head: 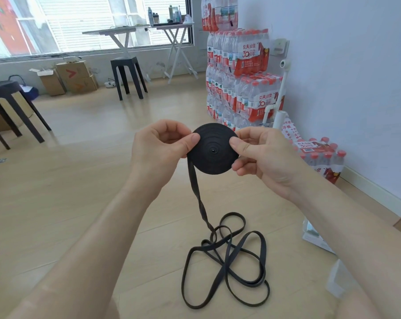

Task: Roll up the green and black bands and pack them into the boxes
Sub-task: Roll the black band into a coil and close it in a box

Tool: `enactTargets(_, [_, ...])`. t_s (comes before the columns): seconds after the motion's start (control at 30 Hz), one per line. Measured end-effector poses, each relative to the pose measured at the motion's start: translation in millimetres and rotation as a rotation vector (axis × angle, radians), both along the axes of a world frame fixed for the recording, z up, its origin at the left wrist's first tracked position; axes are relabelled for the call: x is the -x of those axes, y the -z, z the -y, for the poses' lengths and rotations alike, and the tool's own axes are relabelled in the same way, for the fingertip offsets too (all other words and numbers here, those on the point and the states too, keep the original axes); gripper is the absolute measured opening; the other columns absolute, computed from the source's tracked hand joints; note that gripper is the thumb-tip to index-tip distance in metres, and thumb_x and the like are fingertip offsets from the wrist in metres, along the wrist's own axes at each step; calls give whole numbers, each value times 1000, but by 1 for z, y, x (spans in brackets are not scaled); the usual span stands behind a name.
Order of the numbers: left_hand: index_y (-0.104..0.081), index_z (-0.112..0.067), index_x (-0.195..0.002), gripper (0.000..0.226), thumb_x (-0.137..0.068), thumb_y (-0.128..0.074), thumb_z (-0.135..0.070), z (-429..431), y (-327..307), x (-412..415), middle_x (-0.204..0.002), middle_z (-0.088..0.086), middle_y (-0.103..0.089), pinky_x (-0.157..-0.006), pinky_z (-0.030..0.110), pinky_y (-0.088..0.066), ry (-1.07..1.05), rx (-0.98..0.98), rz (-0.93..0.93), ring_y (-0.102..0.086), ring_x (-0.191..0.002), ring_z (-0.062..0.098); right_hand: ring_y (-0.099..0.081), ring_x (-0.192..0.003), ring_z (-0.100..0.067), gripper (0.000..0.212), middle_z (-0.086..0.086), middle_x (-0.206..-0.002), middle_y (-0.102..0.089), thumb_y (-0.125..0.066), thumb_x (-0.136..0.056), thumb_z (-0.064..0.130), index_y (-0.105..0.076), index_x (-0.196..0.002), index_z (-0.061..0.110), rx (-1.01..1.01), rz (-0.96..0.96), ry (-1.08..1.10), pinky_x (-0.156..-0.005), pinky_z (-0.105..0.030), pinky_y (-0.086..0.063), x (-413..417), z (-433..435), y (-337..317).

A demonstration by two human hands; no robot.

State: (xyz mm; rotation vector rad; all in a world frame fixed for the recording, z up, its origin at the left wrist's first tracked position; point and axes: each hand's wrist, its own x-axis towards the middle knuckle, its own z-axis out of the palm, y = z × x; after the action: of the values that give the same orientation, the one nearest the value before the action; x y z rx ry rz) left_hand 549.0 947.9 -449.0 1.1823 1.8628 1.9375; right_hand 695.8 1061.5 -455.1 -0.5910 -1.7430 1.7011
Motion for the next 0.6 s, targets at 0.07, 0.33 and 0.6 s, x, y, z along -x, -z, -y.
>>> enactTargets(0.07, [-67, -12, -71, 13, -75, -76, -5, 1, 0, 1, -63, -3, -66, -57, 20, -49, 10, 7, -1, -59, -57, 10, -61, -48, -17, 7, -5, -73, -64, -63, -91, 11, -62, -97, 8, -60, 37, -46, -46, -24, -50, -1, 1, -1])
enactTargets(0.33, [-68, -13, -75, 10, -79, -72, -5, 3, -2, 3, -68, -3, -68, -67, 24, -53, 119, 16, 37, -62, -66, 12, -65, -50, -21, 14, -10, -83, -67, -64, -90, 8, -64, -103, 11, -146, 56, 3, -48, -26, -54, 0, 2, 0])
enactTargets(0.6, [-60, -15, -75, 13, -75, -73, -14, 6, -5, 8, -66, -2, -65, -59, 22, -50, 188, 121, 122, -60, -64, 11, -63, -49, -19, 13, -6, -78, -68, -61, -91, 7, -64, -103, 12, -4, -41, -8, -46, -22, -52, 2, 3, 2])
